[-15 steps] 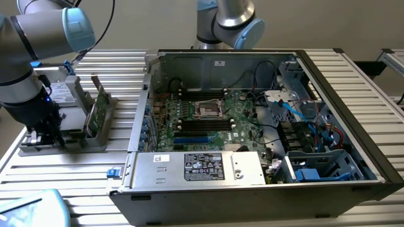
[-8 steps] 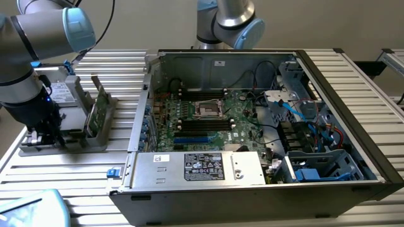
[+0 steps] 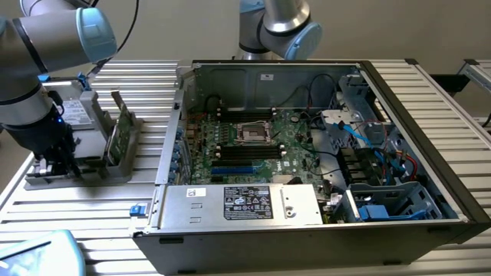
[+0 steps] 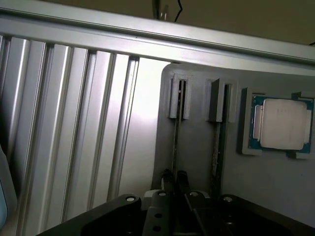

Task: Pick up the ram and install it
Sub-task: 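Pick up the ram and move it above insertion slot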

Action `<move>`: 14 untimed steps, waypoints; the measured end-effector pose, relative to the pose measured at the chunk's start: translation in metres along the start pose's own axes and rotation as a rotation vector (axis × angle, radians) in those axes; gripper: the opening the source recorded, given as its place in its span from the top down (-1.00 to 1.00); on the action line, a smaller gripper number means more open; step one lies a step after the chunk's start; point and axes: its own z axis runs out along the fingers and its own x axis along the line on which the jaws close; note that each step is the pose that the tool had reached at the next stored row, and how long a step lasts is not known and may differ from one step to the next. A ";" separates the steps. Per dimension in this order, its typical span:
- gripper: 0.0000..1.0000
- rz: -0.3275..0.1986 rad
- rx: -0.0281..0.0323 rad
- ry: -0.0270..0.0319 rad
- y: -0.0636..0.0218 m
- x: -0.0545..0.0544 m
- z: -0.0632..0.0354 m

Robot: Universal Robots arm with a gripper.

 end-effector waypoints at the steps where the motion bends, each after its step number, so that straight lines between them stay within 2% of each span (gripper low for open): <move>1: 0.71 0.000 0.0001 -0.0012 0.0000 0.000 -0.0004; 14: 0.71 -0.001 0.0029 -0.0203 -0.0002 0.001 -0.0089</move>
